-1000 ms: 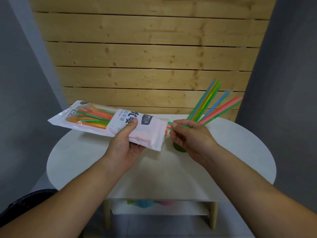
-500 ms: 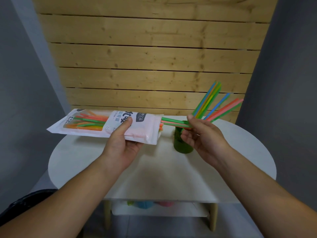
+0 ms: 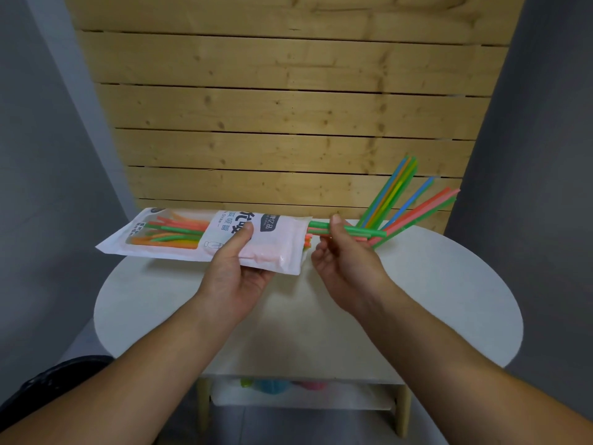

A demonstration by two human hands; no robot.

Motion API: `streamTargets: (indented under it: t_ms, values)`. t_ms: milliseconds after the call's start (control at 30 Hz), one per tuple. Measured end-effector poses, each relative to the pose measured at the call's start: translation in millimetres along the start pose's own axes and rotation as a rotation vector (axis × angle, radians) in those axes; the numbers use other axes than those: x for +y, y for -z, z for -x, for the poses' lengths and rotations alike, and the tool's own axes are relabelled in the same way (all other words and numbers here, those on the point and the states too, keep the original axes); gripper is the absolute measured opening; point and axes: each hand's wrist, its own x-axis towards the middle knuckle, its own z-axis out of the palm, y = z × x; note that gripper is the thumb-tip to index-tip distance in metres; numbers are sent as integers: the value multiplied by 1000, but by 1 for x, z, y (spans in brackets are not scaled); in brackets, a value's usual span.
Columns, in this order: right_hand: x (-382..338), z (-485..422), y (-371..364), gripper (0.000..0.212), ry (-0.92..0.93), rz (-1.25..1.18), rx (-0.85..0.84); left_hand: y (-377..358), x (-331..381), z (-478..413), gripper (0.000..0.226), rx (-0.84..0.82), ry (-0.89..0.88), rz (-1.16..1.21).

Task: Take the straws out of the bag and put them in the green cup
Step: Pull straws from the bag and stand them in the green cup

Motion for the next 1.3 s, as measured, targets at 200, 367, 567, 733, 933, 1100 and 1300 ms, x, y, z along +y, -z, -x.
streamTargets:
  t_ms: [200,367,567,733,933,1100,1300]
  values:
    - [-9,-4,1,8,105,82,57,3,1,-4,23,16,-3,28]
    - [-22,-2,14,12,308,259,97,7,2,-8,23,37,5,37]
    - [-46,5,34,15,391,265,122,14,5,-15,24,60,-3,50]
    - [-65,10,50,17,514,328,165,17,8,-19,27,77,-26,56]
    - [-86,14,68,18,694,498,313,17,4,-19,34,69,-29,44]
    - [-97,13,73,22,811,599,418,13,-2,-16,38,62,-14,8]
    - [-91,5,72,24,818,787,388,10,-8,-13,43,34,-4,-27]
